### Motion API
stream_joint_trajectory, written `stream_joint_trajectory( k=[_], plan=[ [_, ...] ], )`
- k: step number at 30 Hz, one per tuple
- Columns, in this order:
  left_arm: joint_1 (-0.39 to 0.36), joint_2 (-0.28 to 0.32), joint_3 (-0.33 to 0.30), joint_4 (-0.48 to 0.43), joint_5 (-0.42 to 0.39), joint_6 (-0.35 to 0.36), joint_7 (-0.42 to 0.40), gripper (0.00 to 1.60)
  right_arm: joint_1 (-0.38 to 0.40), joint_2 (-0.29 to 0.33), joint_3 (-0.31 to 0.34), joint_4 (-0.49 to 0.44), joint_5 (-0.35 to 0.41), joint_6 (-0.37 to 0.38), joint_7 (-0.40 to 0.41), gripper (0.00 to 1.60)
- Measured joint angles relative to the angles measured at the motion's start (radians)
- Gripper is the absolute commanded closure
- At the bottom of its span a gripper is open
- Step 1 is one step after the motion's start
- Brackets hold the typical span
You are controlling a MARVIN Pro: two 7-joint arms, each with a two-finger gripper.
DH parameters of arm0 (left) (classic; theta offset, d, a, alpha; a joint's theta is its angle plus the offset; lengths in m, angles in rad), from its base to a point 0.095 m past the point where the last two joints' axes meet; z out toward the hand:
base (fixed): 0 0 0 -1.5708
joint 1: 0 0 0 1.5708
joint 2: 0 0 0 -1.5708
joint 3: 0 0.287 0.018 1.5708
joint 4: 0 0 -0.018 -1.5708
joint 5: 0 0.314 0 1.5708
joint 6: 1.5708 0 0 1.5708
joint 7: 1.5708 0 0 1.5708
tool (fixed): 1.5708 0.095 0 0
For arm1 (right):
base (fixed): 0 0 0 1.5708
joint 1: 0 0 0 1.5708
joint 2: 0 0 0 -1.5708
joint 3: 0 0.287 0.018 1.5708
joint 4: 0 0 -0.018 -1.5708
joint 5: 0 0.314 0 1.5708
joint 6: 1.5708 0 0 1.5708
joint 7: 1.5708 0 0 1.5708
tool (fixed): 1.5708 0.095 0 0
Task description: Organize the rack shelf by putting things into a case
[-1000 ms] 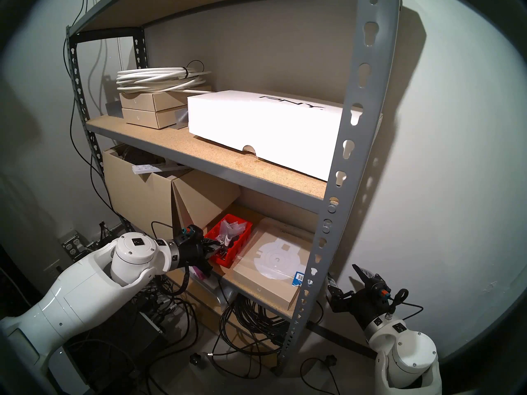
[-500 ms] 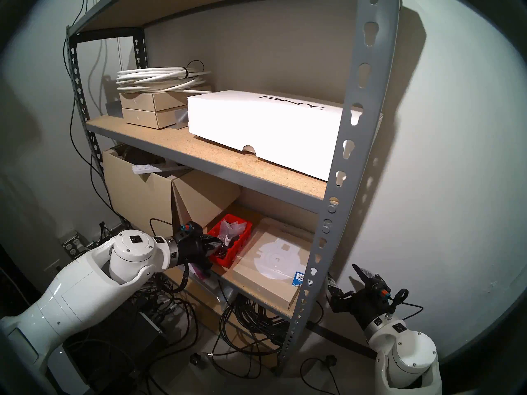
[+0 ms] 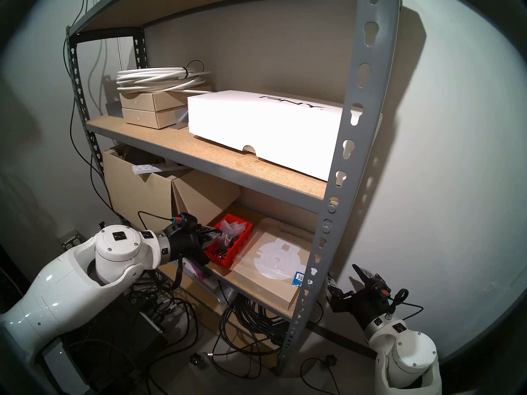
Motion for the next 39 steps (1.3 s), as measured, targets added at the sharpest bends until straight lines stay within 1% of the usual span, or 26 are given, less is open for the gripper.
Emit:
stream_joint_trajectory(
  k=[5, 9, 13, 21, 23, 24, 25, 27, 28, 39],
  plan=[
    [0.034, 0.015, -0.023, -0.050, -0.021, -0.011, 0.011, 1.12, 0.000, 0.000, 0.000, 0.000, 0.000, 0.000, 0.000, 0.00],
    [0.048, 0.017, -0.023, -0.077, -0.027, -0.015, 0.017, 1.11, 0.000, 0.000, 0.000, 0.000, 0.000, 0.000, 0.000, 0.00],
    [0.050, 0.010, -0.013, -0.097, -0.028, -0.015, 0.023, 1.11, 0.000, 0.000, 0.000, 0.000, 0.000, 0.000, 0.000, 0.00],
    [0.027, -0.014, 0.031, -0.122, -0.027, -0.010, 0.032, 1.08, 0.000, 0.000, 0.000, 0.000, 0.000, 0.000, 0.000, 0.00],
    [0.023, -0.018, 0.038, -0.125, -0.025, -0.008, 0.035, 0.90, 0.000, 0.000, 0.000, 0.000, 0.000, 0.000, 0.000, 0.00],
    [0.020, -0.020, 0.043, -0.127, -0.024, -0.007, 0.037, 0.20, 0.000, 0.000, 0.000, 0.000, 0.000, 0.000, 0.000, 0.00],
    [0.019, -0.021, 0.046, -0.128, -0.023, -0.005, 0.038, 0.09, 0.000, 0.000, 0.000, 0.000, 0.000, 0.000, 0.000, 0.00],
    [0.016, -0.022, 0.050, -0.130, -0.020, -0.003, 0.040, 0.06, 0.000, 0.000, 0.000, 0.000, 0.000, 0.000, 0.000, 0.00],
    [0.015, -0.022, 0.051, -0.131, -0.019, -0.001, 0.042, 0.00, 0.000, 0.000, 0.000, 0.000, 0.000, 0.000, 0.000, 0.00],
    [0.012, -0.016, 0.046, -0.132, -0.012, 0.006, 0.055, 0.00, 0.000, 0.000, 0.000, 0.000, 0.000, 0.000, 0.000, 0.00]
  ],
)
